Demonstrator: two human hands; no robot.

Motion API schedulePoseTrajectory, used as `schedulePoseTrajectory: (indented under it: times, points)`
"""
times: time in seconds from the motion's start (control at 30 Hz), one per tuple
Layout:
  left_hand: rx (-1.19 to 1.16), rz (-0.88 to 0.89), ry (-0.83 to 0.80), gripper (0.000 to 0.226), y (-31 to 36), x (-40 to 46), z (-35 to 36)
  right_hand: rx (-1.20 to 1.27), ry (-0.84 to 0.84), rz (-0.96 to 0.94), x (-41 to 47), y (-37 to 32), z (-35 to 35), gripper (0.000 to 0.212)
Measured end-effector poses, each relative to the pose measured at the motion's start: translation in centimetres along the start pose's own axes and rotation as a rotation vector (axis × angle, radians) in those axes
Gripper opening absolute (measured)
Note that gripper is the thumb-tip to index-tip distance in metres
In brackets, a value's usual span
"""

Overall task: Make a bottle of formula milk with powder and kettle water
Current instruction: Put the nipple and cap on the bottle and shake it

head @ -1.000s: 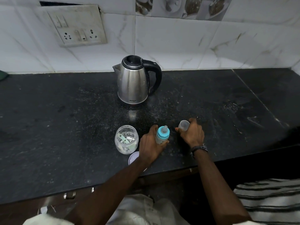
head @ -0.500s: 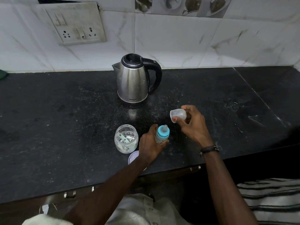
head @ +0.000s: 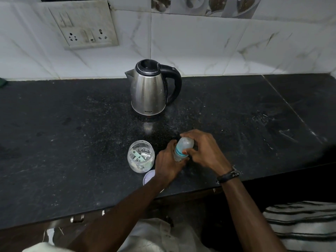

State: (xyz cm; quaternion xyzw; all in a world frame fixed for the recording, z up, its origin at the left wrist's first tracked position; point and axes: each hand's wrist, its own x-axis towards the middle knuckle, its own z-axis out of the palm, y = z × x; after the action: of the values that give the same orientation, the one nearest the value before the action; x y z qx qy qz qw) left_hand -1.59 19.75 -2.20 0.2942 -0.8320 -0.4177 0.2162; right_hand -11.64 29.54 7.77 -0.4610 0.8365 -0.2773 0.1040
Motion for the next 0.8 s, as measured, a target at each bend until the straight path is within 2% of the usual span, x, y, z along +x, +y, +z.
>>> schedulePoseTrajectory:
  times: [0.3,0.5,0.8]
  points:
    - [-0.071,0.005,0.02,0.08,0.4,-0.2,-0.1,-0.057,0.008,0.01,-0.1,-0.4,1.0,0.054]
    - [-0.093,-0.039,-0.015,0.076,0.7,-0.3,-0.4,-0.073,0.071,-0.025,-0.8,-0.7,1.9,0.055]
    - [-0.126,-0.057,-0.024,0.072,1.3,-0.7,-0.7,-0.021,0.068,-0.035,-1.2,-0.4,2.0,0.056]
